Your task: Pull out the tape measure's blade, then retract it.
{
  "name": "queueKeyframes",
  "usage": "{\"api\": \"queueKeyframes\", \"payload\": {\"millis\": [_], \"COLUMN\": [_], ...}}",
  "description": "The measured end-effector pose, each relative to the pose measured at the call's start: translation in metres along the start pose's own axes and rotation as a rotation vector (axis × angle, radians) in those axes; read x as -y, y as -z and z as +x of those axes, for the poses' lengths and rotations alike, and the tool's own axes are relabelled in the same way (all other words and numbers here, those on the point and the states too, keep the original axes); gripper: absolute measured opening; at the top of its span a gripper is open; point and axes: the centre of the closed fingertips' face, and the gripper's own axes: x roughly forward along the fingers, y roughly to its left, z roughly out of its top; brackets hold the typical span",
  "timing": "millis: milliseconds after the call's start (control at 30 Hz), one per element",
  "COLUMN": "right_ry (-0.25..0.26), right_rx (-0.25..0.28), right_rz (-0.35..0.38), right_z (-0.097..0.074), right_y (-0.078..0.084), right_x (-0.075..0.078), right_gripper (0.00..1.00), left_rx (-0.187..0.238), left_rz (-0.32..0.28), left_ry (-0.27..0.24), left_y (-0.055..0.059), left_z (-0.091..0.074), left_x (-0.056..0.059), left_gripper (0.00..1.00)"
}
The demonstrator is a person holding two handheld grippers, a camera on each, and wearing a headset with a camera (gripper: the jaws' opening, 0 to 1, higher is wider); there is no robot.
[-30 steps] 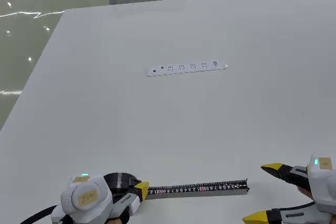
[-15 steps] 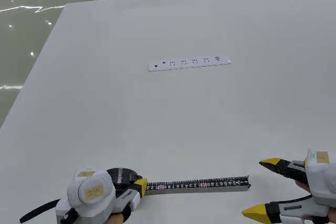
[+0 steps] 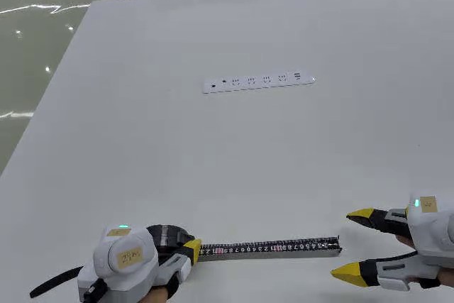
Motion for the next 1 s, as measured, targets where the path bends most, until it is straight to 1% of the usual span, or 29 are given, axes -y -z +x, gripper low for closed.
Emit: {"api": "queueKeyframes", "payload": {"millis": [100, 133, 167, 200, 233, 267, 333, 367, 567, 633, 833, 900, 1000], "right_ry": [0.008, 0.022, 0.032, 0.028, 0.029, 0.029, 0.025, 0.026, 0.000, -0.007, -0.023, -0.029, -0.034], "right_rx": [0.013, 0.007, 0.016, 0.034, 0.032, 0.033, 0.037, 0.033, 0.029, 0.022, 0.028, 0.029, 0.014], "right_rz": [-0.021, -0.029, -0.038, -0.098, -0.085, -0.076, -0.066, -0.082, -0.099, -0.119, -0.125, -0.140, -0.156], "right_z": [0.001, 0.002, 0.002, 0.002, 0.002, 0.002, 0.004, 0.005, 0.010, 0.012, 0.015, 0.017, 0.019], "right_y": [0.000, 0.002, 0.001, -0.002, -0.001, -0.002, -0.001, 0.000, 0.005, 0.008, 0.008, 0.009, 0.013], "right_x": [0.003, 0.007, 0.010, 0.010, 0.009, 0.010, 0.012, 0.012, 0.008, 0.007, 0.005, 0.005, 0.005], "right_gripper": [0.57, 0.55, 0.51, 0.47, 0.42, 0.40, 0.41, 0.39, 0.35, 0.32, 0.28, 0.26, 0.26], "left_rx": [0.000, 0.001, 0.001, 0.001, 0.002, 0.002, 0.001, -0.003, -0.005, -0.006, -0.007, -0.006, -0.006], "left_rz": [0.000, 0.000, 0.000, -0.001, -0.001, -0.002, -0.002, -0.002, -0.002, -0.002, -0.002, -0.001, -0.001], "left_ry": [0.001, 0.002, 0.001, 0.001, 0.001, 0.001, 0.002, 0.002, 0.003, 0.003, 0.003, 0.001, 0.003], "left_y": [0.000, 0.000, 0.000, 0.000, 0.000, 0.000, 0.000, 0.000, 0.000, 0.000, 0.000, 0.000, 0.000], "left_z": [0.000, 0.000, 0.000, 0.000, 0.000, 0.000, 0.000, 0.000, 0.000, 0.000, 0.000, 0.000, 0.000], "left_x": [0.000, 0.000, 0.000, 0.000, 0.000, 0.000, 0.000, 0.000, 0.000, 0.000, 0.000, 0.000, 0.000], "left_gripper": [0.64, 0.64, 0.64, 0.64, 0.64, 0.64, 0.64, 0.64, 0.64, 0.64, 0.64, 0.64, 0.64]}}
